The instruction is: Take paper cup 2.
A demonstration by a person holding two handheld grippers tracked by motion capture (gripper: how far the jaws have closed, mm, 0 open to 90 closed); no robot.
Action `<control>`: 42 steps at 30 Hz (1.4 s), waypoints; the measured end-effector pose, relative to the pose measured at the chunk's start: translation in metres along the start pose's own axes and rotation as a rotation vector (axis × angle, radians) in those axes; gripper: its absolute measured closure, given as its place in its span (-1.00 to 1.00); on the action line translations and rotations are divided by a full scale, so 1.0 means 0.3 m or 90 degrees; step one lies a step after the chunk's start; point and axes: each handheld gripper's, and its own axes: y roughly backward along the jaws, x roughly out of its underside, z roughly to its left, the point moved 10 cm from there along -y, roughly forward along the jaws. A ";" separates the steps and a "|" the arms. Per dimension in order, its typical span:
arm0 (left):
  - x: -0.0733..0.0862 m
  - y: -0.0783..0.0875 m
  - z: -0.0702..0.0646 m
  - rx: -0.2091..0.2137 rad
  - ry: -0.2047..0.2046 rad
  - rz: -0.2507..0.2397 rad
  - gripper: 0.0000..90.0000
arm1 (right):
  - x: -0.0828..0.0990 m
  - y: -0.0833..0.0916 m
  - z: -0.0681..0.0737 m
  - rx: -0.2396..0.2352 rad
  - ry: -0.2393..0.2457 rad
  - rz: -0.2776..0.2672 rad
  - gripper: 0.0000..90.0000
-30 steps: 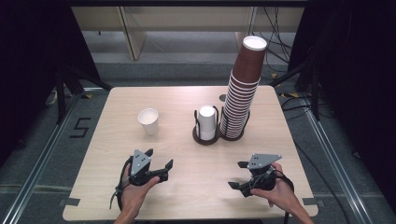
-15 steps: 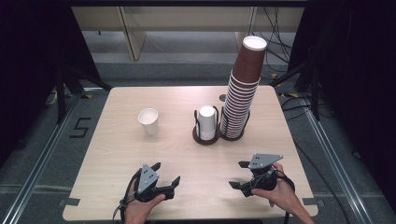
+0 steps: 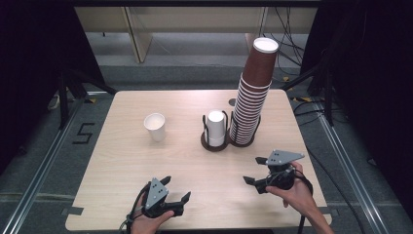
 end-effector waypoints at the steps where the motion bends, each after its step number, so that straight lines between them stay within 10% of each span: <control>1: -0.001 0.000 0.002 -0.001 0.000 -0.001 -0.67 | -0.020 0.010 -0.016 0.011 -0.001 -0.008 -0.61; 19: -0.010 -0.002 0.007 0.006 0.000 -0.012 -0.67 | -0.323 0.191 -0.218 0.109 -0.057 -0.126 -0.64; 42: 0.003 -0.008 0.018 0.008 -0.003 0.002 -0.67 | -0.611 0.262 -0.344 0.145 -0.050 -0.144 -0.66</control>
